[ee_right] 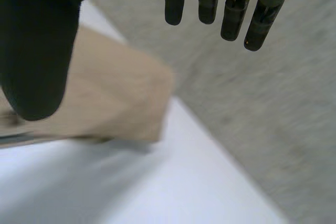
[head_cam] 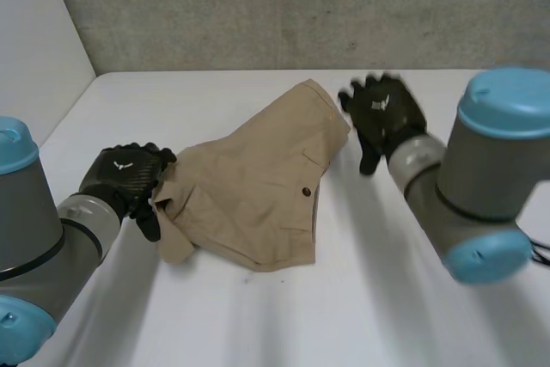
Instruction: Fold the shorts.
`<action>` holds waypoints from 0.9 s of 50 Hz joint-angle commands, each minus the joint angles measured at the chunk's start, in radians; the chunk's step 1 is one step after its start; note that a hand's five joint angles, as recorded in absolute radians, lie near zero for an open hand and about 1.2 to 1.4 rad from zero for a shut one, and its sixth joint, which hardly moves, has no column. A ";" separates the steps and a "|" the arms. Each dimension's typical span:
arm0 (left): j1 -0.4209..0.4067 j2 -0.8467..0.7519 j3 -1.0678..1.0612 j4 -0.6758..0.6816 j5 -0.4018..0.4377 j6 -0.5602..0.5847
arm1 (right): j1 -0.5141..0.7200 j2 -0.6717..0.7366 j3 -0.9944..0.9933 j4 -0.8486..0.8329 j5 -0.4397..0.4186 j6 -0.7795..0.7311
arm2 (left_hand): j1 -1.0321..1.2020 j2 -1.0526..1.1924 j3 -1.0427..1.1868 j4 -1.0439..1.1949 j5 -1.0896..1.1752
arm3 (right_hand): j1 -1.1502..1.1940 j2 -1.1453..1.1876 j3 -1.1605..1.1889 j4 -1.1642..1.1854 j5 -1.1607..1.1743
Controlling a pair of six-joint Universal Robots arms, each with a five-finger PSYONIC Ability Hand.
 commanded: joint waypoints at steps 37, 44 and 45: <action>0.135 0.233 -0.056 -0.042 0.004 -0.143 | 0.116 0.235 0.140 -0.125 -0.132 0.265 | -0.045 -0.044 -0.057 -0.045 -0.041 | 0.588 0.571 0.583 0.558 0.547; 0.143 0.233 -0.061 -0.042 0.004 -0.143 | 0.116 0.250 0.087 -0.125 -0.103 0.265 | -0.045 -0.044 -0.057 -0.045 -0.041 | 0.738 0.721 0.732 0.708 0.697; 0.142 0.233 -0.061 -0.042 0.004 -0.143 | 0.116 0.250 0.081 -0.125 -0.100 0.265 | -0.045 -0.044 -0.057 -0.045 -0.041 | 0.747 0.730 0.741 0.717 0.706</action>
